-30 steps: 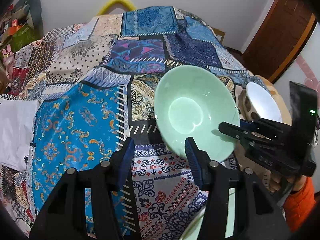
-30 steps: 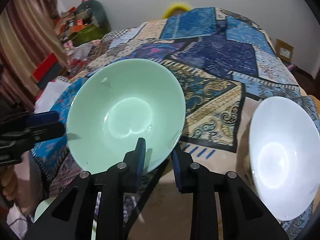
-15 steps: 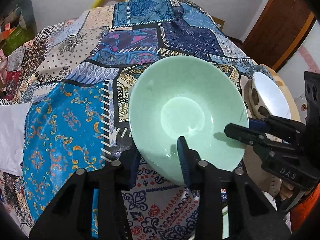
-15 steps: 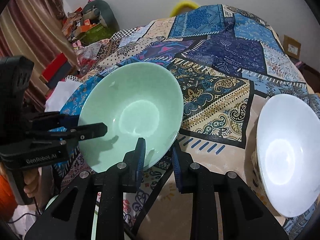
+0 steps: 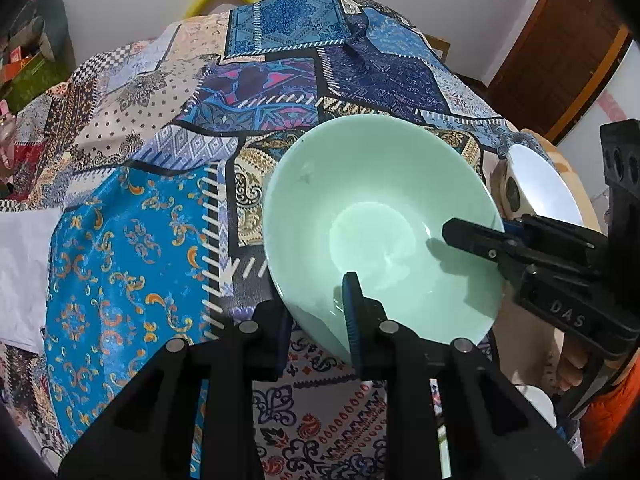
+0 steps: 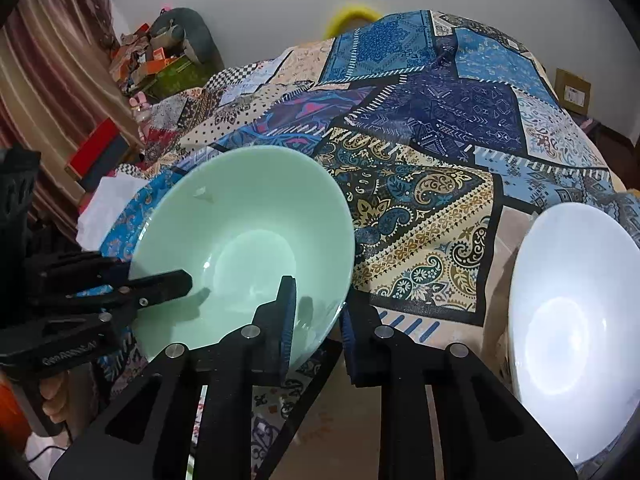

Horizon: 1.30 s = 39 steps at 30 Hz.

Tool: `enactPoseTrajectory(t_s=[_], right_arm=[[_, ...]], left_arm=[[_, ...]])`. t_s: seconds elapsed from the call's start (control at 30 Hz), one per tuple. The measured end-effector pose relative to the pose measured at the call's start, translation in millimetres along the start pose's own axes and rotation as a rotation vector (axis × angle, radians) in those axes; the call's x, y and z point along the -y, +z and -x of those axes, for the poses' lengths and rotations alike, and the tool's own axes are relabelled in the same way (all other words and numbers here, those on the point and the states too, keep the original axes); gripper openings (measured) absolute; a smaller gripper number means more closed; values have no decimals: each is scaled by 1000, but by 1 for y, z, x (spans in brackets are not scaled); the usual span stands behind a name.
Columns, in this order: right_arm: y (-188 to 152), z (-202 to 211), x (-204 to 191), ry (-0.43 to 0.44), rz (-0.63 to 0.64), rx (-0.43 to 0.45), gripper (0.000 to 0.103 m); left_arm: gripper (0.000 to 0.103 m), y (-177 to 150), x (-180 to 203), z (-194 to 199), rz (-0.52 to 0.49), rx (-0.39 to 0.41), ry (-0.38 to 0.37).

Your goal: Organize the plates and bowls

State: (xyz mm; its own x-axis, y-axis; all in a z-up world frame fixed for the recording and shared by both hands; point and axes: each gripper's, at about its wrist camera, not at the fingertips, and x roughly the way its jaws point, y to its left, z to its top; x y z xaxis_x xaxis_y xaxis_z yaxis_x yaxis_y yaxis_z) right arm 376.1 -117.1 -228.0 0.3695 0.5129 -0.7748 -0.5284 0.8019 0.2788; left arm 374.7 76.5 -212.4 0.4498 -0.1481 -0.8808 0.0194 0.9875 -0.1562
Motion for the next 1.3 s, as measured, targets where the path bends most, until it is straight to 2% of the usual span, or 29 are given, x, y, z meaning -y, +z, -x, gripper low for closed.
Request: enactPoseTrajectory(t_s=[0.23,0.63,1.0,1.3], right_arm=[[-5,20,-9,-16,13,22,19],[-14,68,-42,-22,34,81,19],[-28,100,-83,-19,69,122,19],[-42,107,-124,5,105,126,19]], left_arm=[[23,-10,5,22,10,23,-14],[23,-32,9,89,26,101,-29],[23,-66,-2,150,52,169,-20],[23,-105,-25,185,95,194,-4]])
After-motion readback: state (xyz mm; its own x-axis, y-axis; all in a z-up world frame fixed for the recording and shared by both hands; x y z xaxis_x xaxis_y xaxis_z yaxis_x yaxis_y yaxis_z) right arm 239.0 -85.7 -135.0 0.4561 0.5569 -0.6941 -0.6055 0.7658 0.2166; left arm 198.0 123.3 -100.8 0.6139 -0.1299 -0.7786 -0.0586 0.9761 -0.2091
